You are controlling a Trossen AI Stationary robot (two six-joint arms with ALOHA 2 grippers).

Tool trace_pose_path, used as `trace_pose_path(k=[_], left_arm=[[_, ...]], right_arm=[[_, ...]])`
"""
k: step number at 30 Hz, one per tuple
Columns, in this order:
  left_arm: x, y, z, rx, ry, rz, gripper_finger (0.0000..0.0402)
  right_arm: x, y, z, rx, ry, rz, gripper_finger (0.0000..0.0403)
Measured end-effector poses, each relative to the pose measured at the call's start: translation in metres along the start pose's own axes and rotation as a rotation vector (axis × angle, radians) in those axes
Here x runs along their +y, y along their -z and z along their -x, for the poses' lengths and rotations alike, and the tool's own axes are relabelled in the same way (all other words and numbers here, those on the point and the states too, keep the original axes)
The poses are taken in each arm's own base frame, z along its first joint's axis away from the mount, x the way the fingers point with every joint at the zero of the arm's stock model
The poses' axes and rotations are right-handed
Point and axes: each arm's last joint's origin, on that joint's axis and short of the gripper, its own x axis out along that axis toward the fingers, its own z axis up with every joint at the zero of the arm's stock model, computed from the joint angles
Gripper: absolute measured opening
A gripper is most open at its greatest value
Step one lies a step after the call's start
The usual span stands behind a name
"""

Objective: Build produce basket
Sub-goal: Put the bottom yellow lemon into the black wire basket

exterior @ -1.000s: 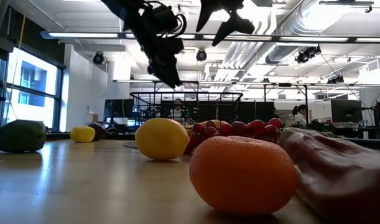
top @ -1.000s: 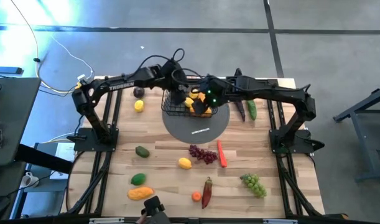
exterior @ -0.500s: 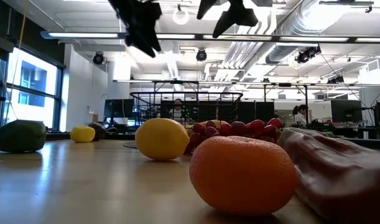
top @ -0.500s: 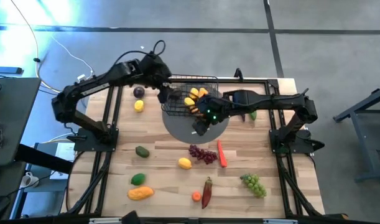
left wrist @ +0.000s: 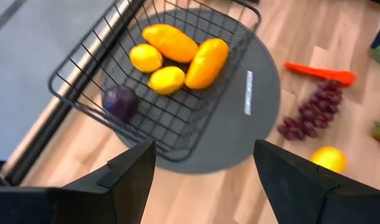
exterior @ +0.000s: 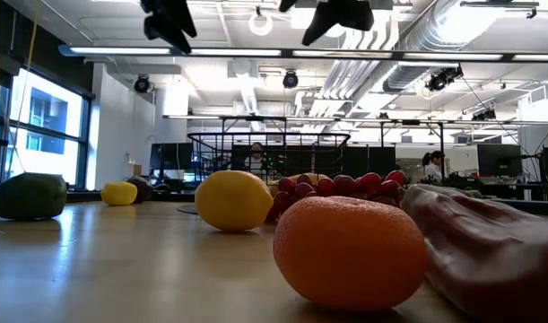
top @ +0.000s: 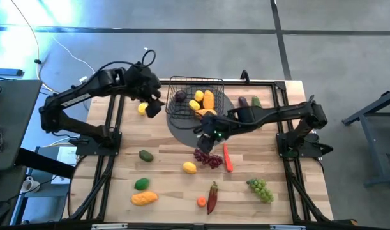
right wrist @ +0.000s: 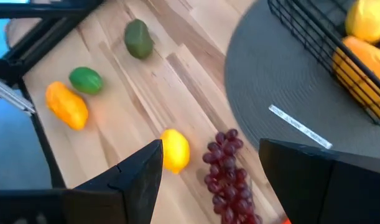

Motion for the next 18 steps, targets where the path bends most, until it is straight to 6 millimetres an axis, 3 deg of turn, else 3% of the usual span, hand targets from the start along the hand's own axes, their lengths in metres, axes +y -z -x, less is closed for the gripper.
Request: trace_pose_path(k=[6,13,18], left_arm=[[-0.014,0.019,0.010,-0.003,0.038,0.032,0.0262],[-0.028,0.055,0.011,0.003,-0.016,0.086,0.0262],[-0.033,0.067,0.011,-0.006,-0.023,0.130,0.0262]], right_arm=[[0.016,0.010,-0.011,-0.038,0.007,0.108,0.0248],[0.033,0.020,-0.041,-0.018,-0.022,0.149,0.0248],[0.038,0.030,-0.066,0.032,0.001,0.243,0.0248]])
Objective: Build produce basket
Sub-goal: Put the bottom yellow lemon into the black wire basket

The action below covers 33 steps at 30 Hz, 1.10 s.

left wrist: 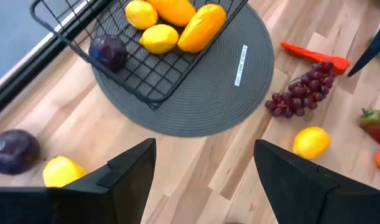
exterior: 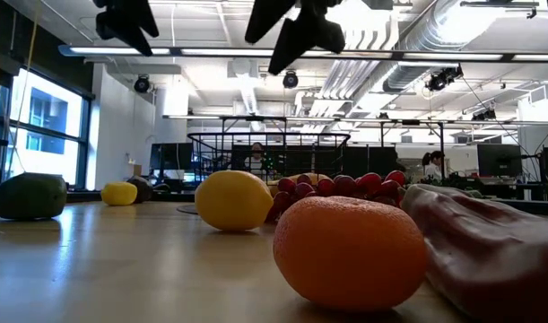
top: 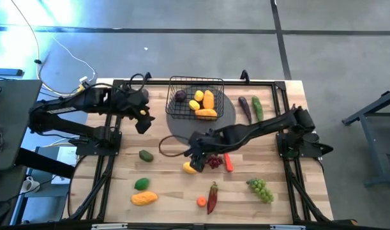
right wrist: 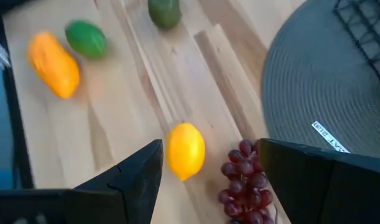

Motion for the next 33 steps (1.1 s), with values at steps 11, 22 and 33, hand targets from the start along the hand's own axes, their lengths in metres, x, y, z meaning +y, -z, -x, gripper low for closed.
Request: trace_pose_path(k=[11,22,33], left_arm=[[-0.008,0.012,-0.004,0.029,0.026,-0.020,0.0262],[-0.007,0.013,-0.004,0.024,-0.013,-0.053,0.0262],[-0.007,0.014,-0.004,0.031,-0.016,-0.081,0.0262]], right_arm=[[0.019,0.017,-0.041,0.042,-0.006,0.244,0.0248],[0.023,0.025,-0.078,0.076,-0.026,0.233,0.0248],[0.021,0.039,-0.111,0.165,-0.031,0.155,0.0248]])
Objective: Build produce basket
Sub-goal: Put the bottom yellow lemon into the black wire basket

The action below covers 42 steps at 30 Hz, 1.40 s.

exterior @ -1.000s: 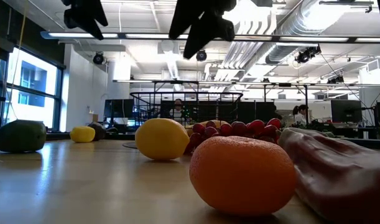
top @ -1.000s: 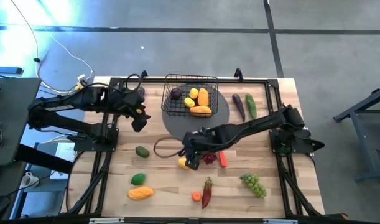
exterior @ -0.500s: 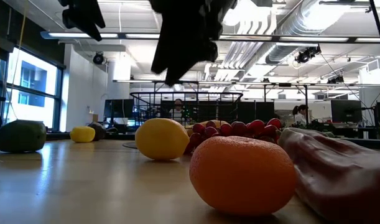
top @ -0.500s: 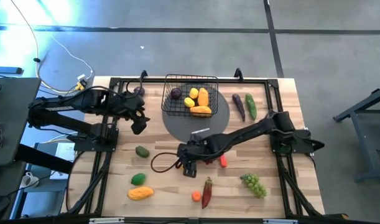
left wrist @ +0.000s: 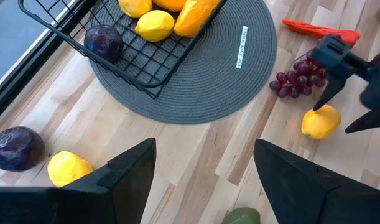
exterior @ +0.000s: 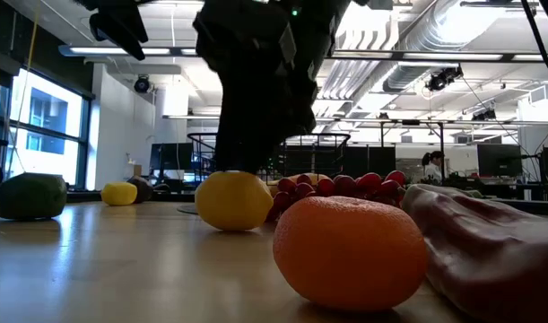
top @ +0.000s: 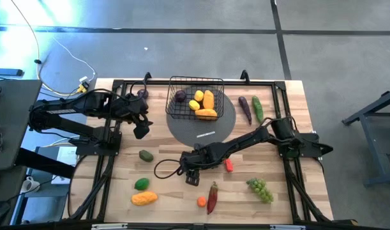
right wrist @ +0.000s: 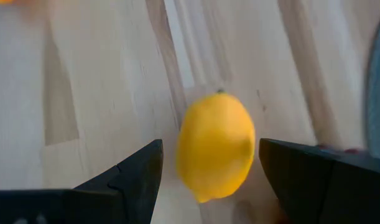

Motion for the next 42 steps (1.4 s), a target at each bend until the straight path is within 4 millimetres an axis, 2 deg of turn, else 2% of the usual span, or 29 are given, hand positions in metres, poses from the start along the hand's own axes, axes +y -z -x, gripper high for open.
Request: trace_pose_path(k=[11,20,23,29,36,42], left_arm=[[0.000,0.000,0.000,0.000,0.000,-0.011,0.0262],[0.000,0.000,0.000,-0.001,0.000,-0.097,0.0262],[0.000,0.000,0.000,-0.001,0.000,-0.115,0.0262],[0.000,0.000,0.000,-0.001,0.000,-0.174,0.0262],[0.000,0.000,0.000,0.000,0.003,-0.268,0.0262],[0.000,0.000,0.000,0.002,0.002,-0.336,0.0262]], right_arm=[[-0.007,0.000,-0.016,0.026,0.004,-0.096,0.0248],[-0.008,0.004,-0.026,0.066,-0.011,-0.157,0.0246],[-0.008,0.004,-0.026,0.072,-0.018,-0.200,0.0227],[-0.008,0.004,-0.026,0.073,-0.020,-0.269,0.0161],[-0.007,0.001,-0.023,0.062,-0.025,-0.359,0.0157],[-0.002,-0.016,-0.009,-0.015,-0.036,-0.402,0.0157]])
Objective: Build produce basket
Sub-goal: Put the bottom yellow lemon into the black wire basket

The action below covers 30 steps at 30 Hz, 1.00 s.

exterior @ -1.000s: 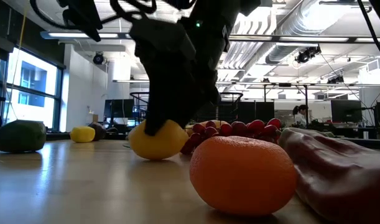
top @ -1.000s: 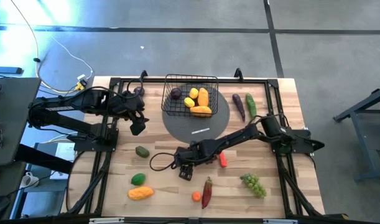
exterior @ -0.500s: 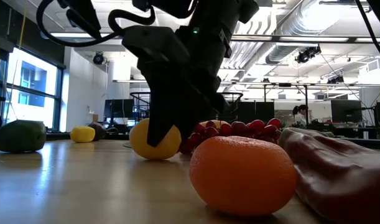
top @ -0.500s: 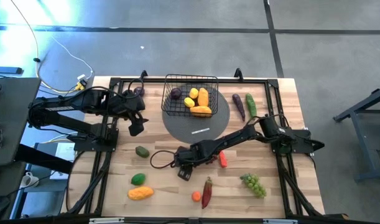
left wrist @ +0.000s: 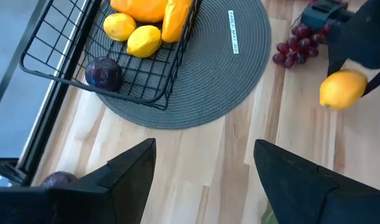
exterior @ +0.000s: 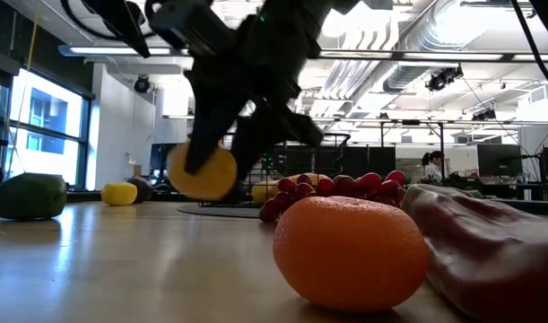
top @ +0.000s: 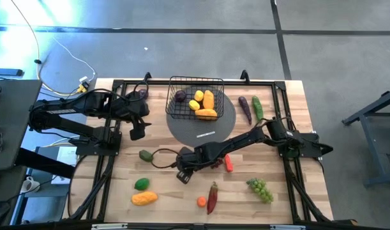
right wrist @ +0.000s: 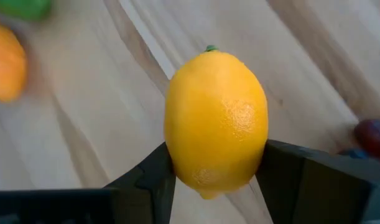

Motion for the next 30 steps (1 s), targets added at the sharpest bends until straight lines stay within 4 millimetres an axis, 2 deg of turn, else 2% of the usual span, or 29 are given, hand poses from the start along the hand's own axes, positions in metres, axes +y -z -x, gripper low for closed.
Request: trace_pose_path(k=[7,13,23,30], left_arm=[[0.000,0.006,0.000,0.065,-0.003,-0.084,0.0262],[0.001,0.008,0.000,0.085,-0.004,-0.095,0.0262],[0.001,0.008,0.000,0.085,-0.004,-0.094,0.0262],[0.001,0.008,0.000,0.085,-0.005,-0.088,0.0262]], right_arm=[[0.009,-0.019,0.020,-0.123,0.050,-0.046,0.0157],[0.003,-0.041,0.046,-0.203,0.203,-0.074,0.0156],[-0.025,-0.091,0.095,-0.254,0.354,-0.037,0.0156],[-0.061,-0.130,0.126,-0.263,0.411,0.013,0.0157]])
